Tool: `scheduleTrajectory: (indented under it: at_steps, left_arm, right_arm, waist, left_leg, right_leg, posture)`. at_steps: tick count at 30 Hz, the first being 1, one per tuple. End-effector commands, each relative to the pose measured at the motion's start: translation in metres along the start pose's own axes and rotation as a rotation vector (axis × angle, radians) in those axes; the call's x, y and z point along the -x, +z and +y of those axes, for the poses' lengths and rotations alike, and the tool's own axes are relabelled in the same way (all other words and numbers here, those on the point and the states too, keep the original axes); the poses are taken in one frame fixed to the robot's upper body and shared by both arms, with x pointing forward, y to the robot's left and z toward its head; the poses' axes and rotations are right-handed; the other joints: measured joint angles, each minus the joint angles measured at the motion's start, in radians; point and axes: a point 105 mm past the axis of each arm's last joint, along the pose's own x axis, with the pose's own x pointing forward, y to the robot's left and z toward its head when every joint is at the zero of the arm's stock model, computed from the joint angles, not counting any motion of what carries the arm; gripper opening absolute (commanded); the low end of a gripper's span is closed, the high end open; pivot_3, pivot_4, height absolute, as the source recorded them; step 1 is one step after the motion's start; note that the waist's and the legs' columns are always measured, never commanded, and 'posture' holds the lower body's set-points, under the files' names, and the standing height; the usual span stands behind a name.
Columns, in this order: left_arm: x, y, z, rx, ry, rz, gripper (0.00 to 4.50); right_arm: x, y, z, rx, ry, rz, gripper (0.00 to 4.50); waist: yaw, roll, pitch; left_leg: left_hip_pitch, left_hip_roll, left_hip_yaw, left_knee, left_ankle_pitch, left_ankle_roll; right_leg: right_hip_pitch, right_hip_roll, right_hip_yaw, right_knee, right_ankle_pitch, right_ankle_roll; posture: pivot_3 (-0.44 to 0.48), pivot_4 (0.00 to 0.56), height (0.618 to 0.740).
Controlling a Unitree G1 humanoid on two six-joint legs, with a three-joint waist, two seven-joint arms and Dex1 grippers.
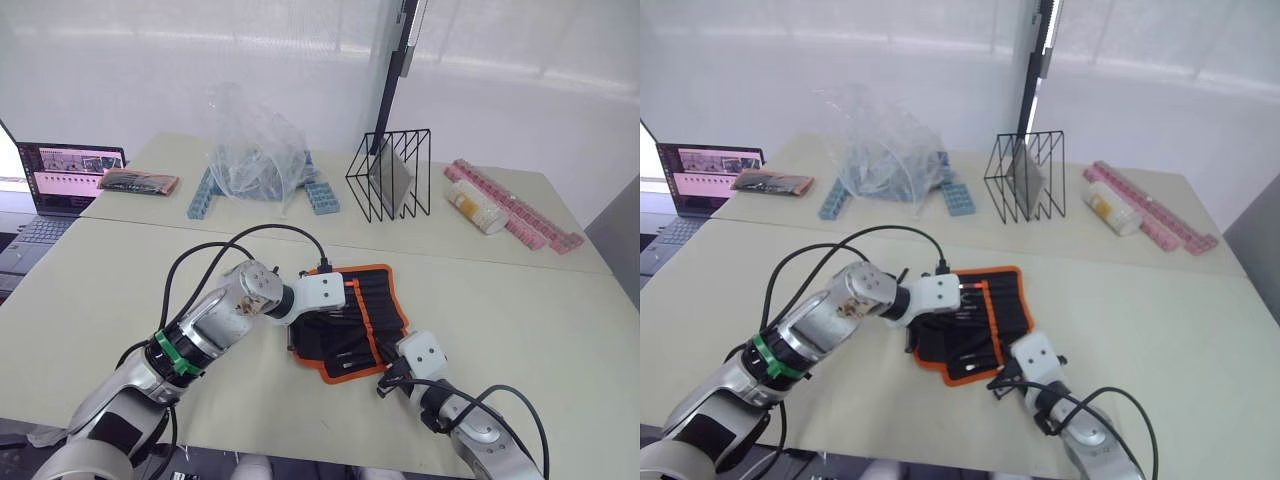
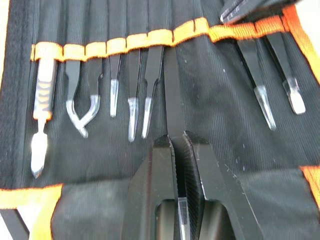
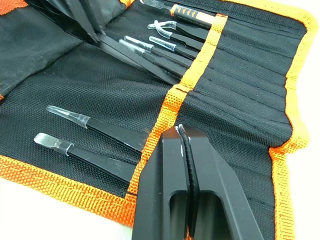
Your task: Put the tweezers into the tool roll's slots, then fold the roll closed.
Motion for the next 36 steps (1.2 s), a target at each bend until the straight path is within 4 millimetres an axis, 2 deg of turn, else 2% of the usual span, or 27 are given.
scheduleTrajectory:
  at_steps: [1, 10, 16, 26, 36]
  left_arm:
    - [0.007, 0.007, 0.001, -0.025, 0.002, -0.021, 0.03]
    - [0.015, 0.010, 0.001, -0.024, 0.010, -0.036, 0.03]
    - [0.005, 0.010, -0.006, -0.015, -0.012, -0.036, 0.03]
    - [-0.009, 0.006, 0.001, -0.021, -0.018, 0.000, 0.03]
    - [-0.027, 0.017, 0.007, -0.017, -0.020, -0.022, 0.03]
  right_arm:
    - [0.012, -0.072, 0.016, -0.083, 0.045, 0.312, 0.00]
    - [0.012, -0.072, 0.016, -0.080, 0.048, 0.313, 0.00]
    - [0.017, -0.072, 0.016, -0.073, 0.041, 0.329, 0.00]
    - [0.025, -0.071, 0.019, -0.082, 0.017, 0.360, 0.00]
    - [0.024, -0.071, 0.018, -0.081, 0.006, 0.361, 0.00]
  waist:
    - [0.000, 0.000, 0.000]
    - [0.000, 0.000, 0.000]
    - [0.000, 0.000, -0.001]
    - [0.007, 0.001, -0.002]
    - [0.008, 0.000, -0.003]
  left_leg:
    - [0.000, 0.000, 0.000, 0.000, 0.000, 0.000]
    - [0.000, 0.000, 0.000, 0.000, 0.000, 0.000]
    - [0.000, 0.000, 0.000, 0.000, 0.000, 0.000]
    - [0.001, 0.000, 0.000, 0.001, 0.000, 0.000]
    - [0.001, -0.001, -0.001, 0.003, 0.000, 0.000]
  right_leg:
    - [0.000, 0.000, 0.000, 0.000, 0.000, 0.000]
    - [0.000, 0.000, 0.000, 0.001, 0.000, 0.000]
    - [0.000, 0.000, 0.000, 0.001, 0.000, 0.000]
    - [-0.001, 0.000, 0.000, 0.008, -0.004, 0.000]
    - [0.001, 0.000, 0.000, 0.009, -0.004, 0.000]
  posture:
    - [0.000, 0.150, 0.720]
    - [0.000, 0.150, 0.720]
    - [0.000, 0.150, 0.720]
    - [0.000, 0.150, 0.720]
    - [0.000, 0.150, 0.720]
